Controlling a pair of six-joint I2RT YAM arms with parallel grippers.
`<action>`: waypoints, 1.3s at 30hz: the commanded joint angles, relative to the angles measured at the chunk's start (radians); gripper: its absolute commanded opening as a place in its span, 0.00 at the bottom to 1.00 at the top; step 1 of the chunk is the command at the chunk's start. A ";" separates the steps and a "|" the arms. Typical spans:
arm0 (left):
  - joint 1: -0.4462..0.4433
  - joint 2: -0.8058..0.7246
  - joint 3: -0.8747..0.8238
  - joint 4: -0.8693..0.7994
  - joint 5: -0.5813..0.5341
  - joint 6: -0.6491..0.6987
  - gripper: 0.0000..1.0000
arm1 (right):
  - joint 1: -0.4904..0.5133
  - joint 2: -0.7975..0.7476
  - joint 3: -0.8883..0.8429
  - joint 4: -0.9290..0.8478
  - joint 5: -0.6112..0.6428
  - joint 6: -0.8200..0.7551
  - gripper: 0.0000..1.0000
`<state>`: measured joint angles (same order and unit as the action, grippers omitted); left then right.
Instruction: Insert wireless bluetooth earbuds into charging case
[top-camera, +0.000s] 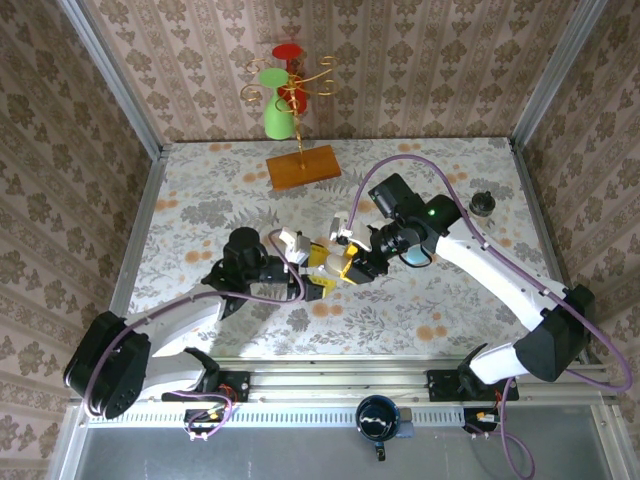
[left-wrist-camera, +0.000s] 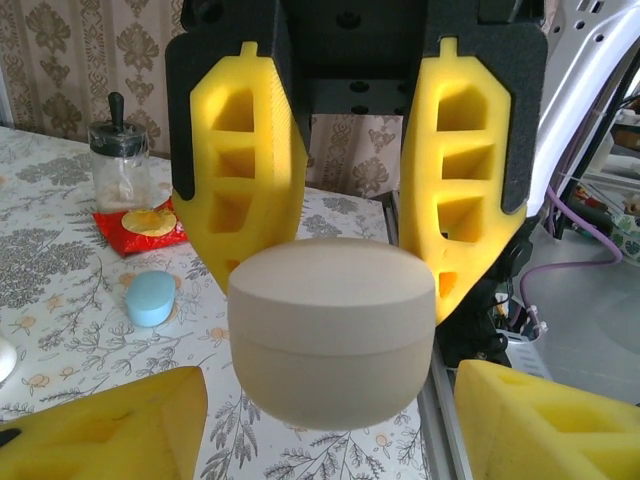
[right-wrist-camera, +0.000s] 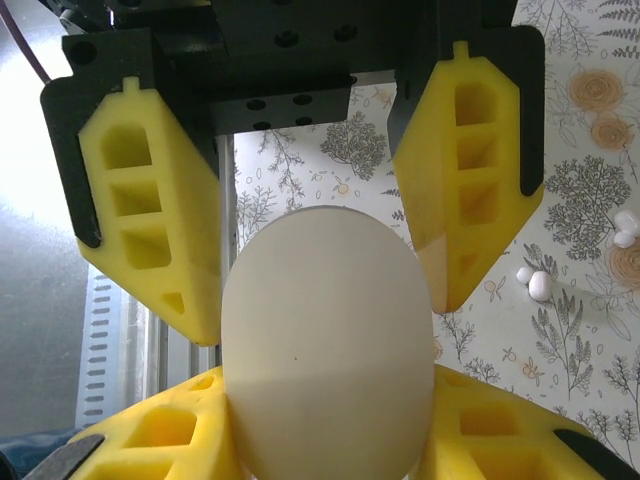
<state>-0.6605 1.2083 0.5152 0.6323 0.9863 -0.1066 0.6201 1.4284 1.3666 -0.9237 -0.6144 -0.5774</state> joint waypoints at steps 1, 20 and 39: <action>-0.005 0.017 0.029 0.068 0.046 -0.048 0.65 | 0.006 0.015 0.000 -0.003 -0.039 -0.021 0.18; -0.003 0.043 0.037 0.135 0.069 -0.102 0.54 | 0.007 0.029 -0.003 -0.023 -0.044 -0.042 0.16; 0.003 0.050 0.022 0.159 0.091 -0.055 0.30 | -0.020 -0.029 -0.076 0.137 0.004 0.093 0.53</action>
<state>-0.6586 1.2636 0.5182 0.7467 1.0378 -0.2016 0.6140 1.4307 1.3251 -0.8776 -0.6289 -0.5613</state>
